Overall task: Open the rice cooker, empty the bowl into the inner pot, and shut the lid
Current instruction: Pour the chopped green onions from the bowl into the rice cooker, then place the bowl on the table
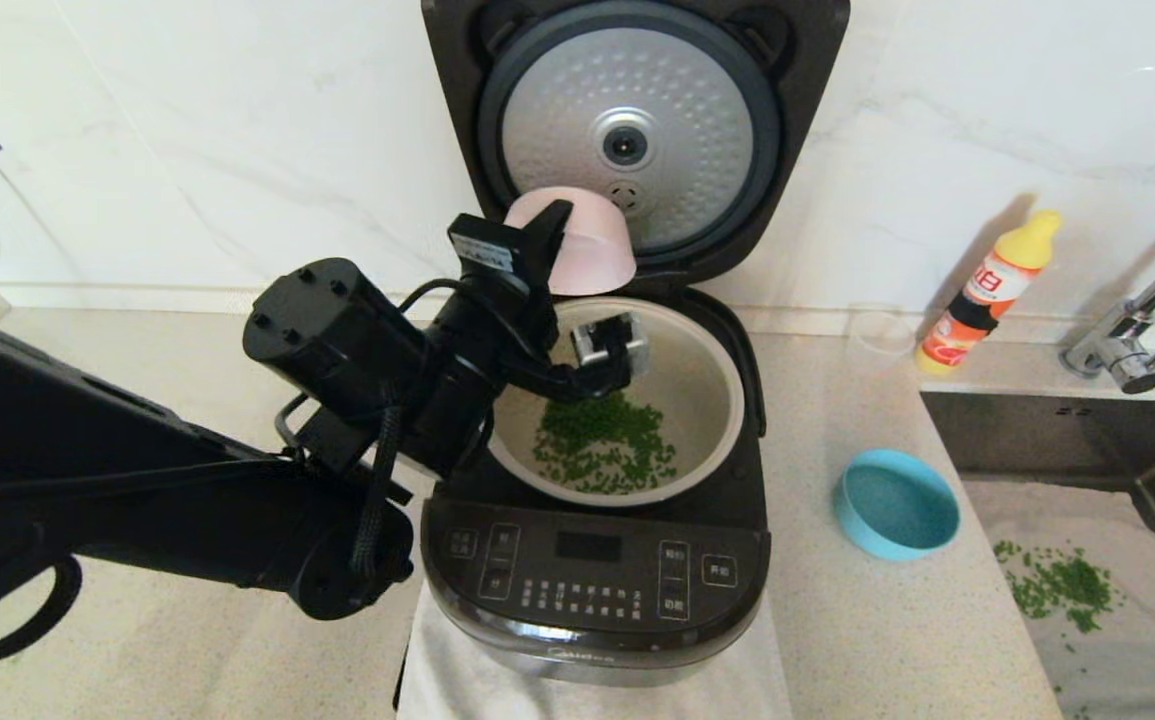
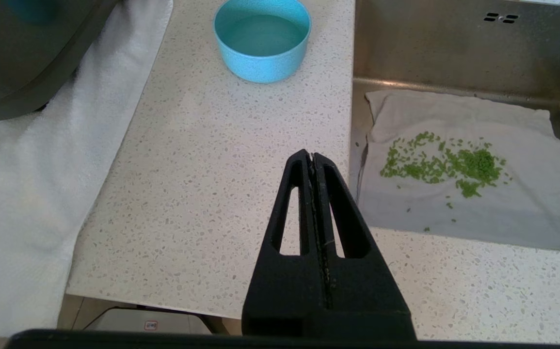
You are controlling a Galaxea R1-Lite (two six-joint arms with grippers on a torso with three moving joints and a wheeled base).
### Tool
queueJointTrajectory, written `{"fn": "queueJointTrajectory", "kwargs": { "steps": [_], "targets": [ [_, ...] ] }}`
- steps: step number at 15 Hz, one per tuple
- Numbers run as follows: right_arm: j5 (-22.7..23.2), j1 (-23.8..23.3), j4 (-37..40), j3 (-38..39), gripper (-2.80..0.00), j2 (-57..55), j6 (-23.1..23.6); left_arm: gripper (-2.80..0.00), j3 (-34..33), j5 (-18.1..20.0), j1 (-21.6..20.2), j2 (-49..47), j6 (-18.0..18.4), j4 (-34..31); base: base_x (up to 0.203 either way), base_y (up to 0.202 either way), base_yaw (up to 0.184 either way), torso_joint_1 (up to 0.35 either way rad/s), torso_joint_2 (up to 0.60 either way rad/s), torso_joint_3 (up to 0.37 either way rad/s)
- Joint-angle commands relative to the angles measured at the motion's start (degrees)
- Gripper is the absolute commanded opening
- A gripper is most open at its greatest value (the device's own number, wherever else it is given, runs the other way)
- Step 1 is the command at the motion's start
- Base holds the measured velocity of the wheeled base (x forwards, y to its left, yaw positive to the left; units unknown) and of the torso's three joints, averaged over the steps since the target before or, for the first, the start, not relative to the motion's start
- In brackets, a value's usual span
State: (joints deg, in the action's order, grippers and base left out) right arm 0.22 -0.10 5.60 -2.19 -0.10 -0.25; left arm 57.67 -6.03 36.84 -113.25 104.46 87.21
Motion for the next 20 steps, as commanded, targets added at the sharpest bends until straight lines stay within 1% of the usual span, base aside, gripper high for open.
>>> {"fn": "queueJointTrajectory", "kwargs": {
  "steps": [1,4,7,8,9,11,12,15,17,20],
  "targets": [
    [0.0,0.0,0.0,0.0,-2.80,0.0,0.0,-2.80,-0.3,-0.1,1.7,1.4,0.5,0.5,0.000,0.000,0.000,0.000,0.00,0.000],
    [0.0,0.0,0.0,0.0,-2.80,0.0,0.0,-2.80,-1.5,-0.1,2.2,1.3,0.5,0.5,0.000,0.000,0.000,0.000,0.00,0.000],
    [0.0,0.0,0.0,0.0,-2.80,0.0,0.0,-2.80,-1.5,-0.5,2.2,2.1,-1.3,0.5,0.000,0.000,0.000,0.000,0.00,0.000],
    [0.0,0.0,0.0,0.0,-2.80,0.0,0.0,-2.80,-1.7,-2.7,2.2,2.6,-2.4,0.5,0.000,0.000,0.000,0.000,0.00,0.000],
    [0.0,0.0,0.0,0.0,-2.80,0.0,0.0,-2.80,-2.6,-5.7,2.3,3.1,-3.3,0.5,0.000,0.000,0.000,0.000,0.00,0.000],
    [0.0,0.0,0.0,0.0,-2.80,0.0,0.0,-2.80,-5.8,-11.4,2.6,5.9,-4.4,0.5,0.000,0.000,0.000,0.000,0.00,0.000],
    [0.0,0.0,0.0,0.0,-2.80,0.0,0.0,-2.80,-7.4,-13.2,2.7,7.5,-4.8,0.5,0.000,0.000,0.000,0.000,0.00,0.000],
    [0.0,0.0,0.0,0.0,-2.80,0.0,0.0,-2.80,-13.4,-15.2,2.7,13.5,-7.5,-0.8,0.000,0.000,0.000,0.000,0.00,0.000],
    [0.0,0.0,0.0,0.0,-2.80,0.0,0.0,-2.80,-15.9,-20.0,2.7,16.5,-11.1,-2.4,0.000,0.000,0.000,0.000,0.00,0.000],
    [0.0,0.0,0.0,0.0,-2.80,0.0,0.0,-2.80,-17.8,-24.0,2.6,19.9,-15.0,-3.0,0.000,0.000,0.000,0.000,0.00,0.000]
  ]
}}
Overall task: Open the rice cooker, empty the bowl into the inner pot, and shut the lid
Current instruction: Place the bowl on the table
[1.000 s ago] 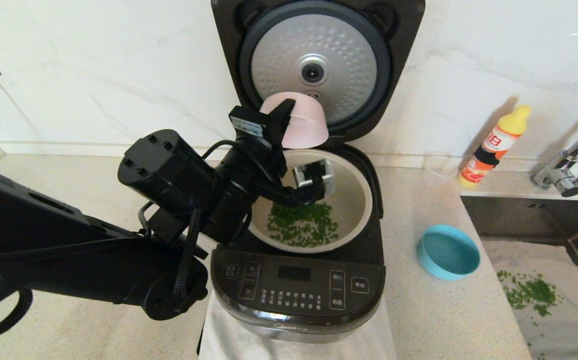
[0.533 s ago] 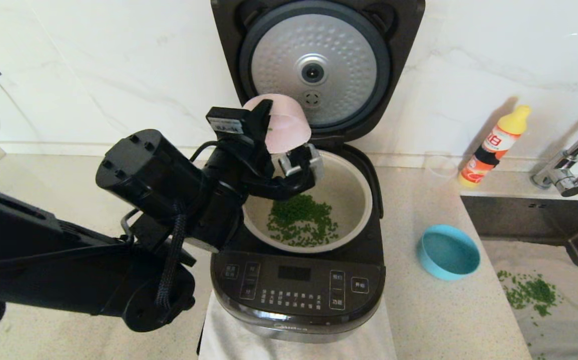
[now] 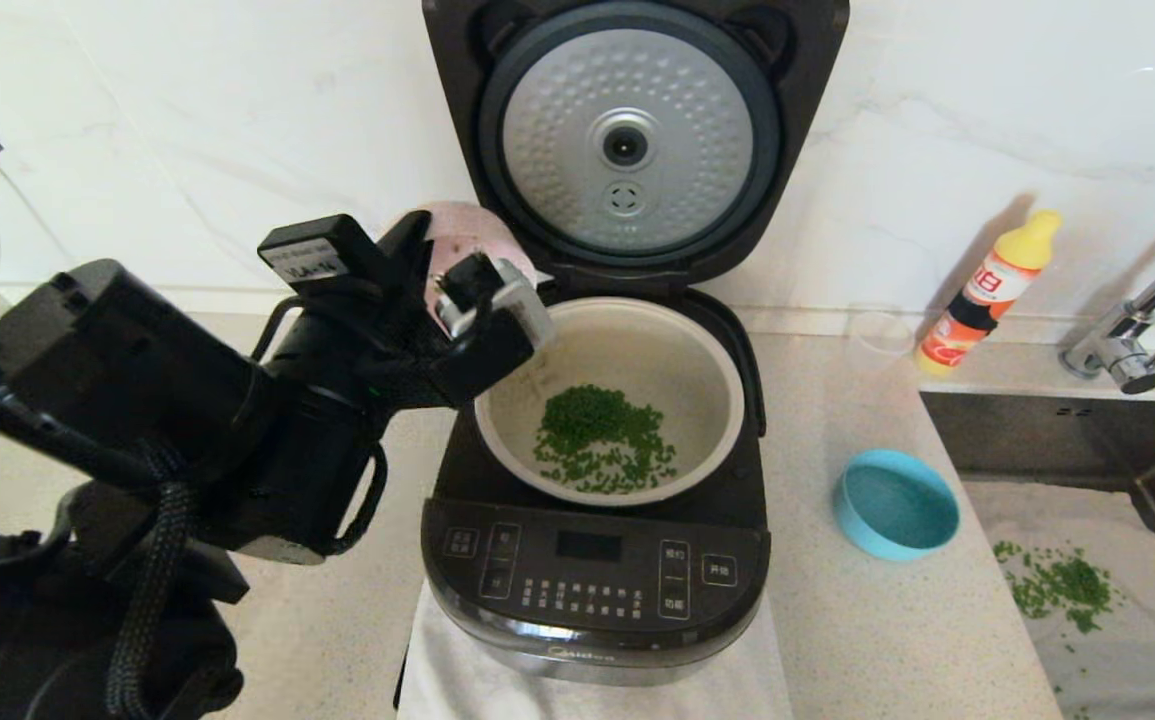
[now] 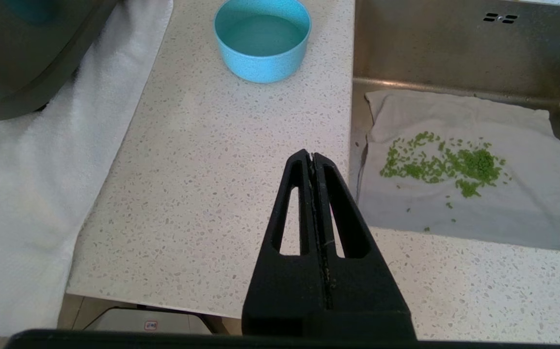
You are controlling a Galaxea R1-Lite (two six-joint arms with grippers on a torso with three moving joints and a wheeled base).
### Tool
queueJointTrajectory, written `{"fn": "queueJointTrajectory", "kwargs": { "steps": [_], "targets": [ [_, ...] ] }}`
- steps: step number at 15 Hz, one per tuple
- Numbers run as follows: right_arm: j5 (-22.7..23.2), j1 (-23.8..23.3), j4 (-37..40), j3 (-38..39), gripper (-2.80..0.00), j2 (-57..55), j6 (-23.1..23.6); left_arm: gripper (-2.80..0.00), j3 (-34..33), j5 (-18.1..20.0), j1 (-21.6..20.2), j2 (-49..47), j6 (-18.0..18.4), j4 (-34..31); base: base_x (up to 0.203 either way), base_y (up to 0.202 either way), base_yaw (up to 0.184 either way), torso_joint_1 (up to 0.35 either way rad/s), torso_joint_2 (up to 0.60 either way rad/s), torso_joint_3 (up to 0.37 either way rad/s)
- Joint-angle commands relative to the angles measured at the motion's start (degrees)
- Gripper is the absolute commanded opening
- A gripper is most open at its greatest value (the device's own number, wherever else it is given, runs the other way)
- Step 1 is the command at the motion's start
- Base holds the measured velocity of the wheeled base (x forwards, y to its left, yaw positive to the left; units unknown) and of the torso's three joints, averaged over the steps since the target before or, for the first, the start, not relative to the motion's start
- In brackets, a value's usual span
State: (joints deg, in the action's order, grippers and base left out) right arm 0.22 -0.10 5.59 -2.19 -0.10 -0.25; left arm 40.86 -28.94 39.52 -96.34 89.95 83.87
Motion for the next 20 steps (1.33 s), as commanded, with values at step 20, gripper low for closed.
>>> {"fn": "queueJointTrajectory", "kwargs": {
  "steps": [20],
  "targets": [
    [0.0,0.0,0.0,0.0,-2.80,0.0,0.0,-2.80,2.9,2.4,-29.6,12.3,-76.2,-61.3,0.000,0.000,0.000,0.000,0.00,0.000]
  ]
}}
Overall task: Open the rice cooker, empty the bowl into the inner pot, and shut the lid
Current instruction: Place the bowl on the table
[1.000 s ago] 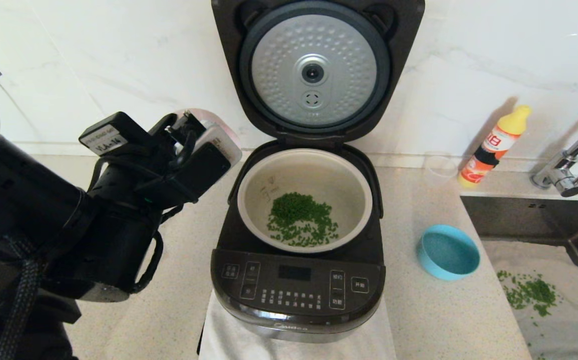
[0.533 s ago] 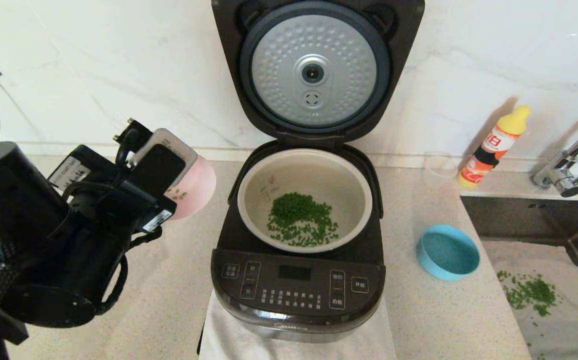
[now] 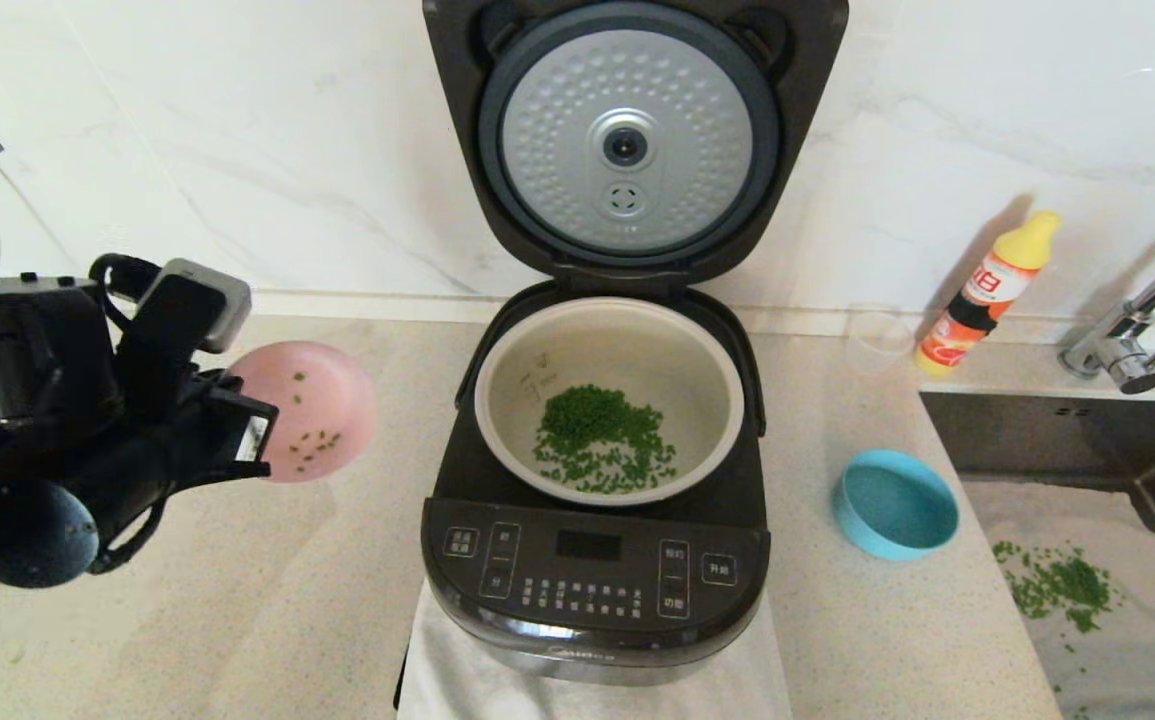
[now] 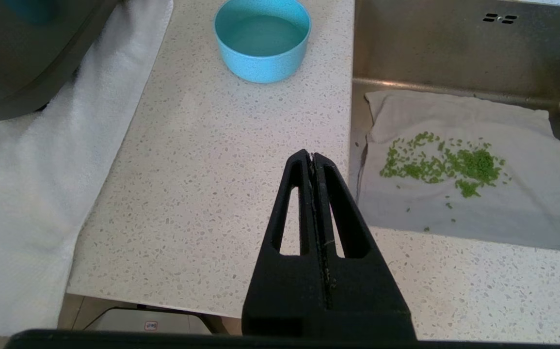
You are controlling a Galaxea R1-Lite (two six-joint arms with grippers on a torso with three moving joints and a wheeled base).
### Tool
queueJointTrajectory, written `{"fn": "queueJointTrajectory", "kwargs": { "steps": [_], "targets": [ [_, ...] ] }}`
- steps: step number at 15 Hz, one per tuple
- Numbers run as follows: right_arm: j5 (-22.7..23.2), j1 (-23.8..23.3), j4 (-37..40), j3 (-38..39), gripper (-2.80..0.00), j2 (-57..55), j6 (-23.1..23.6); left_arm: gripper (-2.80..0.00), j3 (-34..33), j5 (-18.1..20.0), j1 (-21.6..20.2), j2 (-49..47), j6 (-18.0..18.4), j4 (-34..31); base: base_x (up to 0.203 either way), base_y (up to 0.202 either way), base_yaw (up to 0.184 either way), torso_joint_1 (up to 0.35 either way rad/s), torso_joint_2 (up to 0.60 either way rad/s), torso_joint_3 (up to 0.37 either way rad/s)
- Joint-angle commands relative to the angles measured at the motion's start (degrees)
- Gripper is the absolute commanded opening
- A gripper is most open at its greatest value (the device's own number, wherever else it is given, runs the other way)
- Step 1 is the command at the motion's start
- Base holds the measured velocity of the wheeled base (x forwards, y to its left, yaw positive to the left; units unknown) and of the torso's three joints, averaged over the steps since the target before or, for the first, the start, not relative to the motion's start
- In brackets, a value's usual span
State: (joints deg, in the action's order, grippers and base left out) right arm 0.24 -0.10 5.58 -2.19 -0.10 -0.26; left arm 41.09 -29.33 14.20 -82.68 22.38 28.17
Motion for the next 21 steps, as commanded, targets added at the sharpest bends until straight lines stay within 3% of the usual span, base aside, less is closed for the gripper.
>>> {"fn": "queueJointTrajectory", "kwargs": {
  "steps": [1,5,8,12,16,19,20,21],
  "targets": [
    [0.0,0.0,0.0,0.0,-2.80,0.0,0.0,-2.80,5.3,6.2,-7.6,-2.4,-15.8,-11.0,0.000,0.000,0.000,0.000,0.00,0.000],
    [0.0,0.0,0.0,0.0,-2.80,0.0,0.0,-2.80,14.8,22.3,-17.5,-8.7,-34.3,-34.3,0.000,0.000,0.000,0.000,0.00,0.000],
    [0.0,0.0,0.0,0.0,-2.80,0.0,0.0,-2.80,19.1,24.8,-20.5,-17.3,-46.1,-38.7,0.000,0.000,0.000,0.000,0.00,0.000],
    [0.0,0.0,0.0,0.0,-2.80,0.0,0.0,-2.80,20.0,25.5,-21.7,-24.3,-52.8,-39.1,0.000,0.000,0.000,0.000,0.00,0.000],
    [0.0,0.0,0.0,0.0,-2.80,0.0,0.0,-2.80,21.1,26.0,-25.0,-28.3,-53.1,-38.5,0.000,0.000,0.000,0.000,0.00,0.000],
    [0.0,0.0,0.0,0.0,-2.80,0.0,0.0,-2.80,21.1,28.5,-26.0,-29.2,-53.0,-38.4,0.000,0.000,0.000,0.000,0.00,0.000],
    [0.0,0.0,0.0,0.0,-2.80,0.0,0.0,0.00,21.2,28.6,-26.2,-29.2,-53.0,-38.4,0.000,0.000,0.000,0.000,0.00,0.000],
    [0.0,0.0,0.0,0.0,-2.80,0.0,0.0,0.00,21.5,28.6,-26.2,-28.7,-52.9,-38.4,0.000,0.000,0.000,0.000,0.00,0.000]
  ]
}}
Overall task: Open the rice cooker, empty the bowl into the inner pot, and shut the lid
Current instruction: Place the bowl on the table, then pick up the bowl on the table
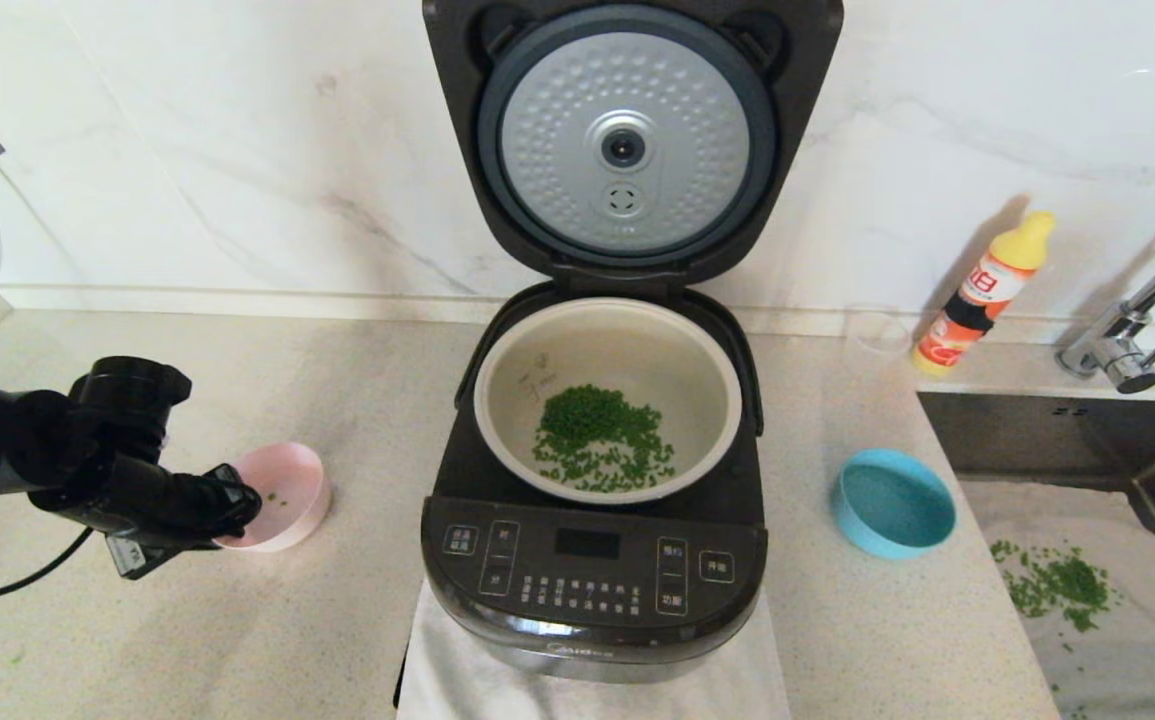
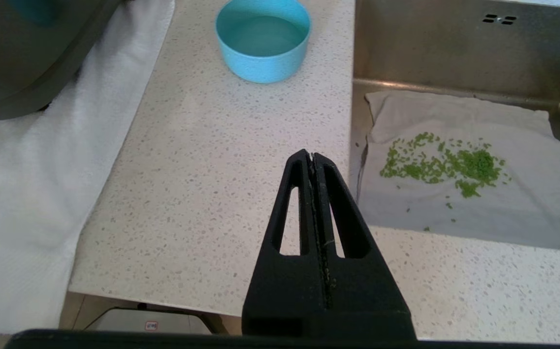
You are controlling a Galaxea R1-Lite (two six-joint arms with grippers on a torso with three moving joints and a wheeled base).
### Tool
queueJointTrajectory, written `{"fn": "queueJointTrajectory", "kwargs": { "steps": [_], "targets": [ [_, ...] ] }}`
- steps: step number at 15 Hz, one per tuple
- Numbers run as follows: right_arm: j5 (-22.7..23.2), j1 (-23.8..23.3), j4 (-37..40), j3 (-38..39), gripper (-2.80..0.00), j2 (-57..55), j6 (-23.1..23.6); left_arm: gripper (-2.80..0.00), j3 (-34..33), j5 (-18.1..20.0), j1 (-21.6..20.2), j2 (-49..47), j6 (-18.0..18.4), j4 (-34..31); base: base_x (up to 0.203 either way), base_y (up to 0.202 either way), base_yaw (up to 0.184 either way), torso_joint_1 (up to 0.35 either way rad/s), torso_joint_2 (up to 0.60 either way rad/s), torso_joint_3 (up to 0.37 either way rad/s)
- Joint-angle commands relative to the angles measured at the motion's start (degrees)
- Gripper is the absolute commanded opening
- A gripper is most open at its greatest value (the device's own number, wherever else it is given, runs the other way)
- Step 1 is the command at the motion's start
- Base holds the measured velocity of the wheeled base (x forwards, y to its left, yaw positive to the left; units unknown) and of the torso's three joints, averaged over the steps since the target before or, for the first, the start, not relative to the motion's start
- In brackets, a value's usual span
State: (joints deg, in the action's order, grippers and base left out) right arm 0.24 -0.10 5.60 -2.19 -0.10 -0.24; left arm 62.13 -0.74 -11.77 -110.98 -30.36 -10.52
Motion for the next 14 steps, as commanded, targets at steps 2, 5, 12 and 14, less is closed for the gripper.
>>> {"fn": "queueJointTrajectory", "kwargs": {
  "steps": [2,5,12,14],
  "targets": [
    [0.0,0.0,0.0,0.0,-2.80,0.0,0.0,0.00,1.1,0.4,-0.6,2.7,-0.3,0.2,0.000,0.000,0.000,0.000,0.00,0.000],
    [0.0,0.0,0.0,0.0,-2.80,0.0,0.0,0.00,2.4,1.7,-0.7,10.1,0.3,-0.2,0.000,0.000,0.000,0.000,0.00,0.000],
    [0.0,0.0,0.0,0.0,-2.80,0.0,0.0,-2.80,10.9,4.5,-0.1,19.9,17.9,6.5,0.000,0.000,0.000,0.000,0.00,0.000],
    [0.0,0.0,0.0,0.0,-2.80,0.0,0.0,-2.80,10.6,7.0,2.2,23.5,19.2,12.3,0.000,0.000,0.000,0.000,0.00,0.000]
  ]
}}
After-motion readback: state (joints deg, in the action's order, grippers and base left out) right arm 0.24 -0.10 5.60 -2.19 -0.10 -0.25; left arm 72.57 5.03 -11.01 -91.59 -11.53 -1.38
